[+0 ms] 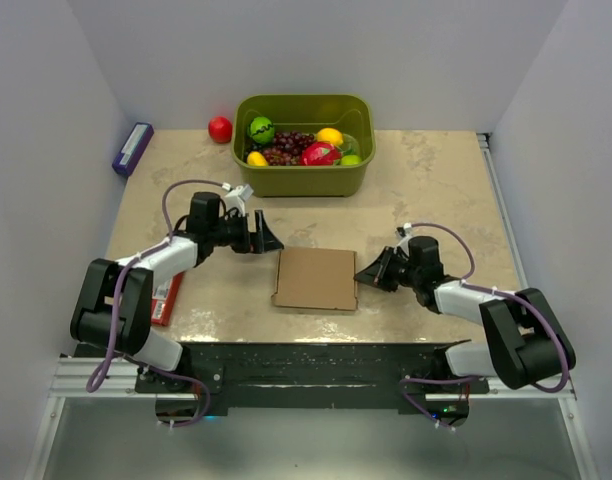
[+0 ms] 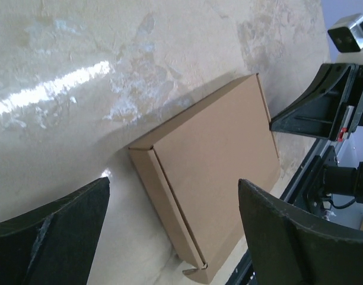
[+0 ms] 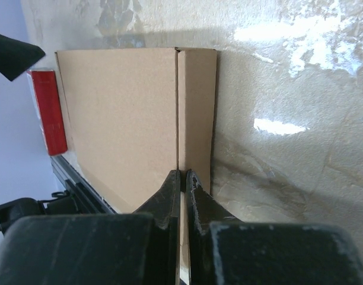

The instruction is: Fold the paper box

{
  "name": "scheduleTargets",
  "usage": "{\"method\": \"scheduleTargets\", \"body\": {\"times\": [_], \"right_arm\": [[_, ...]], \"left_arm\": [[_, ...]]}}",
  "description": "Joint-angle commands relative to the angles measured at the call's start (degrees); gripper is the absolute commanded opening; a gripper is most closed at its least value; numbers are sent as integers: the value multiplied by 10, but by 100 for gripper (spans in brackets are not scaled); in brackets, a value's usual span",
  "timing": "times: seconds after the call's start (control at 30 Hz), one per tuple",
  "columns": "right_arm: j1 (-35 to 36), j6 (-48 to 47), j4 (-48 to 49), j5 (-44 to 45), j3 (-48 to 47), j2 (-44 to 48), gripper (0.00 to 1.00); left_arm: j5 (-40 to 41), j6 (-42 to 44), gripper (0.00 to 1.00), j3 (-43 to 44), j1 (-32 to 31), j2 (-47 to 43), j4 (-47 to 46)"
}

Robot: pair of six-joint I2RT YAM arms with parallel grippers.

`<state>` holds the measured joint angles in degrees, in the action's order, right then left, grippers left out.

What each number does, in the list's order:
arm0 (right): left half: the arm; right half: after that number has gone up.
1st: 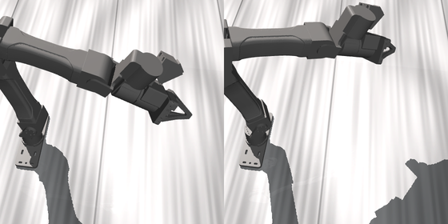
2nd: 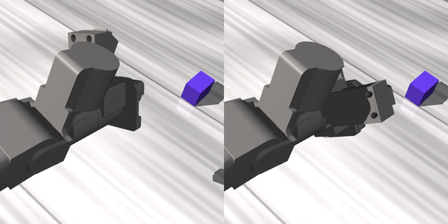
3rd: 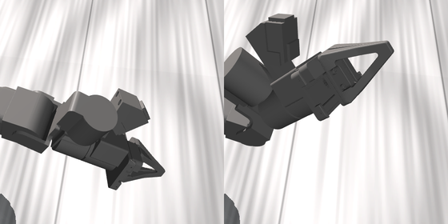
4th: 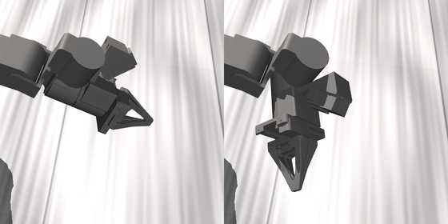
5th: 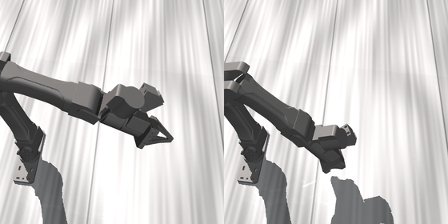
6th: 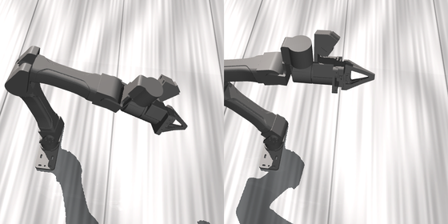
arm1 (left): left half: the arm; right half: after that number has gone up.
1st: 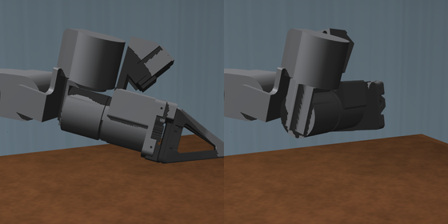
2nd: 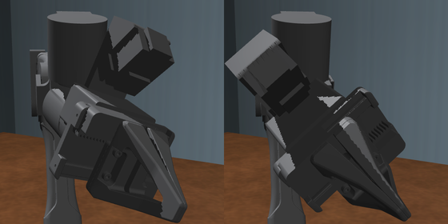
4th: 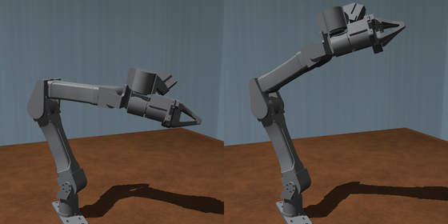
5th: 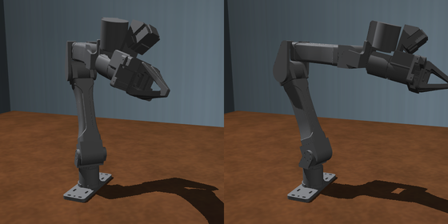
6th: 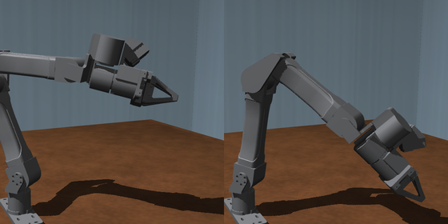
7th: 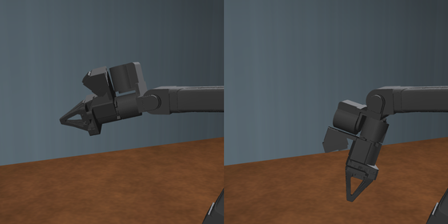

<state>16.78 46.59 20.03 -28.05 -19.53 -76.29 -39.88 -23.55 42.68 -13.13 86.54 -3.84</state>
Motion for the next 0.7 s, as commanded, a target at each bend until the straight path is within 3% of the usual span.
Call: {"method": "scheduleTargets", "body": {"times": [0.0, 0.43, 0.67], "right_arm": [[-10, -15, -10, -32, -10, 13, 0], [-10, -4, -28, -62, -29, 48, 0], [-10, 1, -17, -58, -31, 55, 0]], "left_arm": [[-41, -34, 93, -37, 5, -13, -42], [-89, -76, 94, -66, 5, 41, -80], [-149, -200, 88, -118, -15, 46, -240]]}}
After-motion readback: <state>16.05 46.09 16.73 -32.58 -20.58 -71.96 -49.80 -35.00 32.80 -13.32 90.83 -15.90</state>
